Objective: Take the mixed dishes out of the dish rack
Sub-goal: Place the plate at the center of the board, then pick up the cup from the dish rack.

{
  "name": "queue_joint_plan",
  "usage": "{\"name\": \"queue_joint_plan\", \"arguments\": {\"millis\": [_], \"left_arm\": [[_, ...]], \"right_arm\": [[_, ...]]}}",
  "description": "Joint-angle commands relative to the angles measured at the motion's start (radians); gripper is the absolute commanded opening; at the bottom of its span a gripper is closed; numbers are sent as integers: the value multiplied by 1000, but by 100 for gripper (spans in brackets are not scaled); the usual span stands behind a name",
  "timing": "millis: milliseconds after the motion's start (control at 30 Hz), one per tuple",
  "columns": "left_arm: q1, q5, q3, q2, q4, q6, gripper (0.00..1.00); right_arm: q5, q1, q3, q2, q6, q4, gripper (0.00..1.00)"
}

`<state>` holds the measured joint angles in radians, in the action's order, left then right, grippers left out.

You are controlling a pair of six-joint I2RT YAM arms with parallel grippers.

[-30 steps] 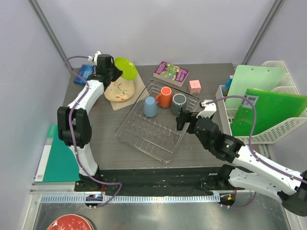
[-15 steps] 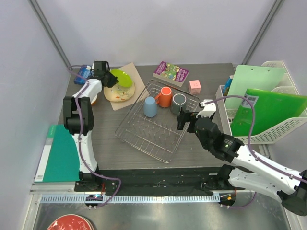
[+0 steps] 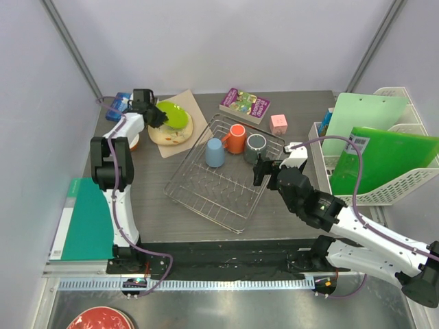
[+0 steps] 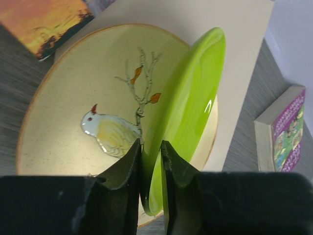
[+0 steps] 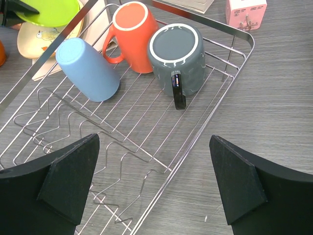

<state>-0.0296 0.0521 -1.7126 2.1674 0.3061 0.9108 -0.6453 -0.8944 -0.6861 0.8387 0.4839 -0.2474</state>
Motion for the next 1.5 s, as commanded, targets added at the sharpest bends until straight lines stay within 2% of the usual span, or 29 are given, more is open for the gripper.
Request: {"name": "queue_joint_plan", "arguments": {"millis": [0, 100, 133, 233, 533, 767, 867, 967, 1000, 1100, 1267, 1467], "left_arm": [[11, -24, 57, -64, 48, -24, 22], [10, -6, 82, -75, 42, -47, 35], [11, -1, 87, -87, 41, -50, 43], [11, 0, 99, -124, 36, -59, 57], [10, -46, 71, -291, 133, -85, 71], [-12, -150, 122, -504, 192, -108, 73], [-79, -191, 186, -609, 168, -154, 73], [-246, -323, 219, -673, 148, -289, 73], [-351, -392, 222, -672, 148, -320, 73], [-487, -454, 223, -643, 142, -417, 77], [-589, -524, 281, -592, 79, -474, 82], [-622, -523, 274, -534, 85, -431, 92]], "right_arm": [[-28, 3, -12, 5, -2, 31, 99], [-25, 5, -7, -1, 4, 31, 99], [-25, 3, -7, -6, 5, 31, 99], [-19, 5, -3, -16, 12, 28, 99], [-25, 3, -4, -33, 19, 14, 99], [-91, 5, -12, -26, 21, 2, 100], [-131, 3, -26, -9, 21, 5, 100], [-100, 5, -50, 14, 2, 7, 99], [-94, 3, -58, 20, 2, 0, 99], [-83, 5, -75, 33, 13, -12, 100], [-85, 5, -66, 16, 39, -33, 99], [-94, 5, -41, -7, 51, -43, 99]]}}
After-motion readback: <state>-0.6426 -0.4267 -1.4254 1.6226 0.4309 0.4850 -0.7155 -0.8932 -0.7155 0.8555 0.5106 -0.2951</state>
